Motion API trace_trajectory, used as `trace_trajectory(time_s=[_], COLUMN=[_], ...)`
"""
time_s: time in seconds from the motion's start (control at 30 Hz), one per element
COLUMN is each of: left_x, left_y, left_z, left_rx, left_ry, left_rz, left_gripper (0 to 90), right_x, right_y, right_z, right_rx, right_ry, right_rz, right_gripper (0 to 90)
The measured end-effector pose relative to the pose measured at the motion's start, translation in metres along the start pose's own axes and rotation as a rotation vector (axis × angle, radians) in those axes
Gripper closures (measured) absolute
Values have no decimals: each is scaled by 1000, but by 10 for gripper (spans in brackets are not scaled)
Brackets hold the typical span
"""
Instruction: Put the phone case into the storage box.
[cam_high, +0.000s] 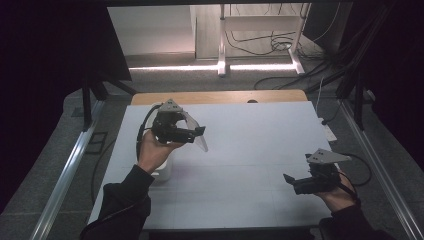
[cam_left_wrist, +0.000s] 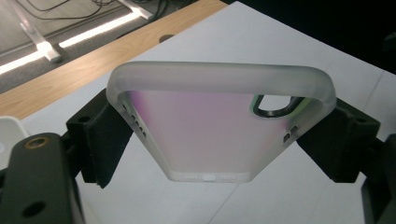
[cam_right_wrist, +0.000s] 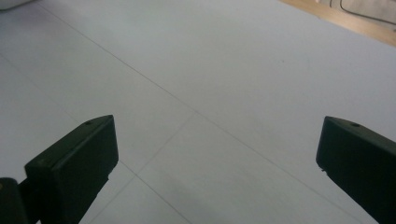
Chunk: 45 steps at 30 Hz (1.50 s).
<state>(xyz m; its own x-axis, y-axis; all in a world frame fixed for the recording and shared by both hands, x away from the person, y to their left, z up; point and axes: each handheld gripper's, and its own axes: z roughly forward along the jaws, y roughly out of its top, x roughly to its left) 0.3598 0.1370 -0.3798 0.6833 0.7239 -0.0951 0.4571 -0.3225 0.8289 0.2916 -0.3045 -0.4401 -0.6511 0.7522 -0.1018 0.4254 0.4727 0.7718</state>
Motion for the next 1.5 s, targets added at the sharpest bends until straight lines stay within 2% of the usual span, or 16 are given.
trace_trajectory(time_s=[0.03,0.07,0.13,0.3,0.5,0.63,0.77,0.93,1.2,1.33,1.5], left_x=[2,4,7,12,18,25,33,41,53,59,66], left_y=[1,1,3,9,13,14,15,15,16,17,16], left_z=[-1,-1,-3,-8,-12,-15,-19,-25,-33,-36,-39], left_rx=[0,-2,-3,-3,8,14,16,21,24,25,28], left_ry=[2,6,18,46,67,78,116,143,181,195,234], left_rz=[-7,-14,-22,-32,-35,-52,-70,-86,-110,-121,-134], left_gripper=[171,171,171,171,171,171,171,171,171,171,171], right_x=[0,-3,-4,-8,-9,-11,-12,-14,-15,-13,-12], right_y=[0,-4,-6,-13,-20,-23,-27,-32,-34,-34,-34], right_z=[0,-3,-4,-9,-12,-14,-15,-16,-18,-17,-19], right_rx=[0,2,-4,5,19,23,40,59,55,57,44], right_ry=[0,0,0,-34,-71,-82,-93,-100,-107,-113,-117], right_rz=[0,43,54,110,126,141,165,194,206,192,179], right_gripper=[0,0,0,0,0,0,0,0,0,0,0])
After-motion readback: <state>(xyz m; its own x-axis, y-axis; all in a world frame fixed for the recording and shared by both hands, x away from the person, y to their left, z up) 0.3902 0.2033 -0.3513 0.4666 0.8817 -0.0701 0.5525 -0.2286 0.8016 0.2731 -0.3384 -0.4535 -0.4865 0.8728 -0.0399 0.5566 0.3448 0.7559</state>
